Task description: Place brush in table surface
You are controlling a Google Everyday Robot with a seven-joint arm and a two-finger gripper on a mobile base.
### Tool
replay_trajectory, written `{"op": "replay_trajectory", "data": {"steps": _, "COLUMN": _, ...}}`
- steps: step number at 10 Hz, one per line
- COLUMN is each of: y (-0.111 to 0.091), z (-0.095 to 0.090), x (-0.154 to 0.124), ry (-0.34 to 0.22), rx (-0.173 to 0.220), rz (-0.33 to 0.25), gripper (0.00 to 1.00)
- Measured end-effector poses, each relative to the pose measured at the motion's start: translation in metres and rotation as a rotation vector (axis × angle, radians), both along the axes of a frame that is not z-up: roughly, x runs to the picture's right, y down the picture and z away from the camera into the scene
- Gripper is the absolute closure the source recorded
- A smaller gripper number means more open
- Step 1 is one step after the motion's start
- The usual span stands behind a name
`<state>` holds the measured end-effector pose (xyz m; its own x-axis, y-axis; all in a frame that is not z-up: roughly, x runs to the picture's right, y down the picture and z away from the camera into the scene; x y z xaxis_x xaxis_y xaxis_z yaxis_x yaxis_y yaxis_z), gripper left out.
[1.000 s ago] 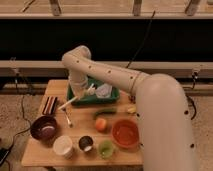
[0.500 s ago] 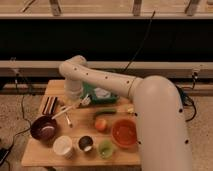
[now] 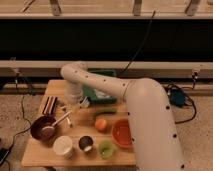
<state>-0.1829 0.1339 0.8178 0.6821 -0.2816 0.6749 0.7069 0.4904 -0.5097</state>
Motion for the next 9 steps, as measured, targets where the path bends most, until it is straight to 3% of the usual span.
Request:
{"op": "replay_trajectory", "data": {"steps": 1, "y": 0.002, "z": 0.002, "x": 0.002, "ry": 0.005, "rx": -0.016, "rz": 0.009, "gripper": 0.2}}
{"op": "replay_trajectory", "data": {"steps": 6, "y": 0.011, "z": 0.002, "x": 0.022, "ry": 0.048, "rx": -0.061, "rz": 0.054, "gripper": 0.2}}
{"op": "replay_trajectory", "data": {"steps": 9, "y": 0.007, "z": 0.001, "x": 0.031, "ry": 0.042, "rx": -0.064, "rz": 0.096, "gripper": 0.2}}
